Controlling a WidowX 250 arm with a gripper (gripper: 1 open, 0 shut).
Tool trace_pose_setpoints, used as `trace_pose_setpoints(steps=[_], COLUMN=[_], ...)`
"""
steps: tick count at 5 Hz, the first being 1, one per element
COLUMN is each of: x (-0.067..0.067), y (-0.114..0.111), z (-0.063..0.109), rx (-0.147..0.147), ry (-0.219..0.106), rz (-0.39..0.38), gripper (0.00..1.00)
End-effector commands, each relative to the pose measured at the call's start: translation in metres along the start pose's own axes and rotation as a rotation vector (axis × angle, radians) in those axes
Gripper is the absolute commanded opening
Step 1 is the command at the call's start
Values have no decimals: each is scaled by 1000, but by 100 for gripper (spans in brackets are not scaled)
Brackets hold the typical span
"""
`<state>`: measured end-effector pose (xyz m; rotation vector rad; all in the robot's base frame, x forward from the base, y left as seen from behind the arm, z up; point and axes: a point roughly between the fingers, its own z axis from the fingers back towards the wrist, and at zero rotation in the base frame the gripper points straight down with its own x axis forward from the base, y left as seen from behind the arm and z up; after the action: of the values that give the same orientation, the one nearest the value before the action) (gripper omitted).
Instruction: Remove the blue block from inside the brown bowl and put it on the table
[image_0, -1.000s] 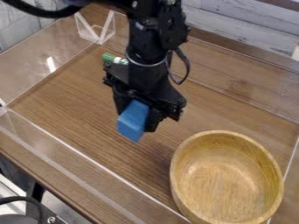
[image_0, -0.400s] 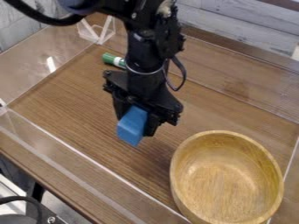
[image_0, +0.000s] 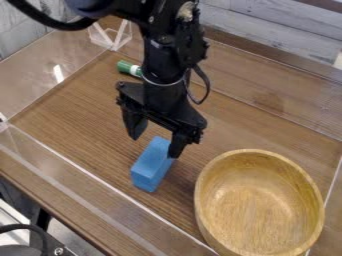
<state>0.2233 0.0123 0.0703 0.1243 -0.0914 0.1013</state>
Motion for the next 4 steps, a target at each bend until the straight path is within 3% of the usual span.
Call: trace_pose_setpoints(steps=[1,4], x=[7,7], y=[4,5], z=[5,-1], rx=[-2,-9], ry=[-35,-33], rz=[12,11], gripper=[100,100])
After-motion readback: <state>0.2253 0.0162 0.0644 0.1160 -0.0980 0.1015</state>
